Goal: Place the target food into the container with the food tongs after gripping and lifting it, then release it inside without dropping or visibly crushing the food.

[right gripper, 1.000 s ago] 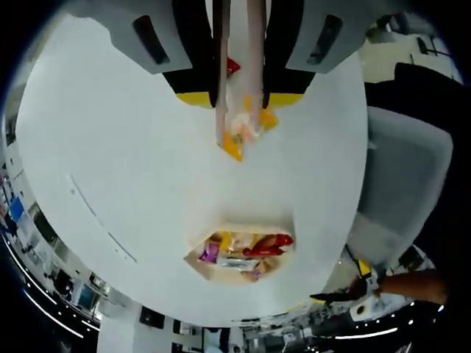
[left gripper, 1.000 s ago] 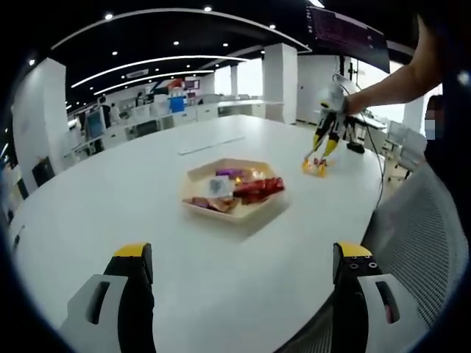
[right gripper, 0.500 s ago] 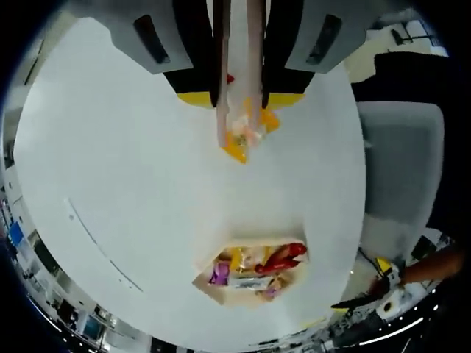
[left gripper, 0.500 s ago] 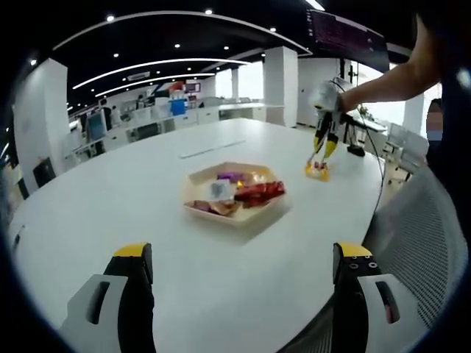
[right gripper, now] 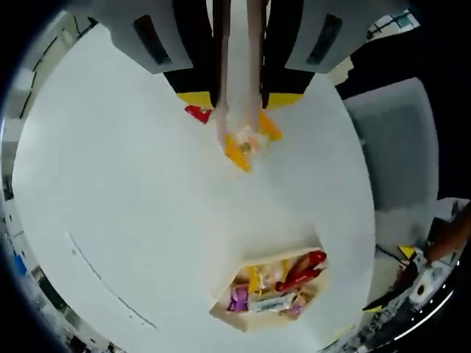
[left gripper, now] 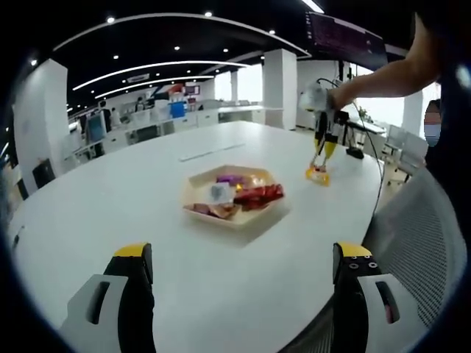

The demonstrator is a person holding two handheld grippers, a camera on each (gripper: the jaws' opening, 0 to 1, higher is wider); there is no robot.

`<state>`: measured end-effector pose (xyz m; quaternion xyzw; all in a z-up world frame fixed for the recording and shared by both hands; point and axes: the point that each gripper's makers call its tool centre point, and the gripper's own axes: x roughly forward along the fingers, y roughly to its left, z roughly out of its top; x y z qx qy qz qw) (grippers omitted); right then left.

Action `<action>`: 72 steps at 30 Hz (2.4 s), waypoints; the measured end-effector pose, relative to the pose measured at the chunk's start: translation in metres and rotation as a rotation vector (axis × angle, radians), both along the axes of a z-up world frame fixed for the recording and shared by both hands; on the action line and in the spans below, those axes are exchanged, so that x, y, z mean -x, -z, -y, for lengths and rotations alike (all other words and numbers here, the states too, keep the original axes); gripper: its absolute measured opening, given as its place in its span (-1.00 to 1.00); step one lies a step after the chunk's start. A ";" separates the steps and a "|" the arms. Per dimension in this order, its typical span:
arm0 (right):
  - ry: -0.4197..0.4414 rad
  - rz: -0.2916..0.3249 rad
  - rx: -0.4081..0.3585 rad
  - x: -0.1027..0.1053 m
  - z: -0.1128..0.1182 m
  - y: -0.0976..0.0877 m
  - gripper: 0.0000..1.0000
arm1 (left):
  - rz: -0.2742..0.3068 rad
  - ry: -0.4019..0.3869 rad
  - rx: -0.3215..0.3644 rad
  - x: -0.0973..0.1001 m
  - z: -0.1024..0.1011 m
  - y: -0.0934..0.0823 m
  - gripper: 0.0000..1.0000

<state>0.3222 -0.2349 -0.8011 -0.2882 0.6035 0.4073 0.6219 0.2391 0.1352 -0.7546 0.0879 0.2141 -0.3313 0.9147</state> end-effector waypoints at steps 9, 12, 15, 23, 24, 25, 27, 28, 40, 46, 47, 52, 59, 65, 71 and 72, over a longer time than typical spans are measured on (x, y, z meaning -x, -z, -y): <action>0.002 -0.032 0.070 0.000 0.001 0.014 -0.56 | 0.004 -0.008 0.011 -0.002 -0.003 -0.001 0.98; 0.026 -0.039 0.061 0.001 -0.005 0.016 -0.60 | 0.004 -0.008 0.014 -0.002 -0.003 -0.001 0.98; 0.023 0.007 0.067 -0.004 -0.007 0.014 -0.64 | 0.006 -0.011 0.020 -0.002 -0.004 -0.003 0.98; 0.028 0.040 0.072 -0.008 -0.007 0.016 -0.72 | 0.008 -0.013 0.028 -0.003 -0.004 -0.004 0.98; 0.036 0.045 0.066 -0.009 -0.008 0.016 -0.73 | 0.007 -0.013 0.028 -0.003 -0.004 -0.004 0.98; 0.028 0.064 0.076 -0.011 -0.006 0.015 -0.73 | 0.007 -0.013 0.029 -0.003 -0.004 -0.004 0.98; 0.044 0.060 0.067 -0.010 -0.006 0.014 -0.74 | 0.008 -0.012 0.030 -0.003 -0.004 -0.004 0.98; 0.046 0.057 0.064 -0.010 -0.006 0.014 -0.74 | 0.008 -0.012 0.031 -0.003 -0.004 -0.004 0.98; 0.075 0.127 0.063 -0.018 -0.003 0.014 -0.87 | 0.012 -0.011 0.031 -0.003 -0.004 -0.004 0.98; 0.080 0.122 0.042 -0.011 -0.007 0.011 -0.87 | 0.009 -0.010 0.028 -0.002 -0.003 -0.004 0.97; 0.079 0.124 0.036 -0.011 -0.008 0.010 -0.87 | 0.007 -0.009 0.028 -0.002 -0.003 -0.003 0.97; 0.105 0.113 0.025 -0.008 -0.008 0.007 -0.86 | 0.005 -0.002 0.023 -0.001 -0.002 -0.003 0.98; 0.159 0.082 0.005 -0.005 -0.011 0.001 -0.86 | 0.016 0.039 -0.025 0.004 0.006 0.001 0.99; 0.175 0.070 -0.009 -0.008 -0.010 -0.003 -0.86 | 0.041 0.068 -0.045 0.005 0.012 -0.004 0.99; 0.185 0.057 -0.033 -0.006 -0.011 -0.010 -0.86 | 0.073 0.121 -0.067 0.007 0.024 -0.012 0.95; 0.192 0.043 -0.043 -0.006 -0.011 -0.011 -0.86 | 0.075 0.144 -0.079 0.006 0.031 -0.014 0.93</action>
